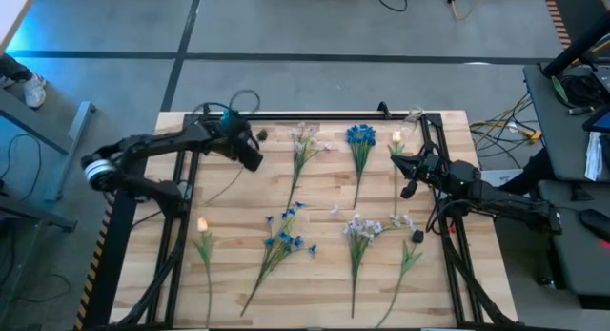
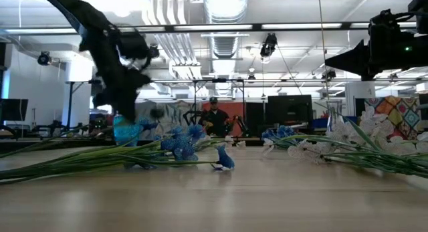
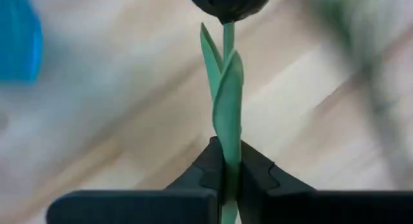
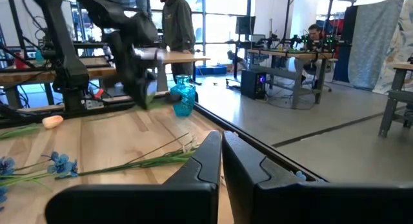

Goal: Sort flowers into vase by color
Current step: Put the top black tulip into the blue vase

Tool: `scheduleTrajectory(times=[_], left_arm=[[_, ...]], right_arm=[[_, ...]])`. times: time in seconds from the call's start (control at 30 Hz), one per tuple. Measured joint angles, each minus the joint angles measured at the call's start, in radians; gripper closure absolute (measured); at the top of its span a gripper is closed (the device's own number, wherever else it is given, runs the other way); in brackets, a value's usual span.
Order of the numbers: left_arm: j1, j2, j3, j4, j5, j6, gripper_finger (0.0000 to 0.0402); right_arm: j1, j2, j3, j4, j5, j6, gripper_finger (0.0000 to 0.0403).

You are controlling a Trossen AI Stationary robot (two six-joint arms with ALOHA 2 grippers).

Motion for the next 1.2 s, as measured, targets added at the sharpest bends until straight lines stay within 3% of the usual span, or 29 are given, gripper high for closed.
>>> scheduleTrajectory(times=[0.33, 0.5, 0.67, 0.8, 1.2], left_arm=[[0.084, -0.294, 0.003, 0.494, 0.006, 0.080, 0.0400], [0.129, -0.365, 0.088, 0.523, -0.072, 0.211, 0.0401], [0.165, -0.388, 0.155, 0.578, -0.100, 0.280, 0.0401], [0.204, -0.371, 0.140, 0.613, -0.118, 0.287, 0.0401], [0.288, -0.349, -0.090, 0.929, -0.121, 0.286, 0.0402]], right_arm=[[0.000, 0.000, 0.000, 0.000, 0.000, 0.000, 0.0394], [0.000, 0.000, 0.000, 0.000, 0.000, 0.000, 0.0394], [0.000, 0.000, 0.000, 0.000, 0.000, 0.000, 0.0394], [0.000, 0.000, 0.000, 0.000, 0.000, 0.000, 0.0394], [0.000, 0.000, 0.000, 0.000, 0.000, 0.000, 0.0394]])
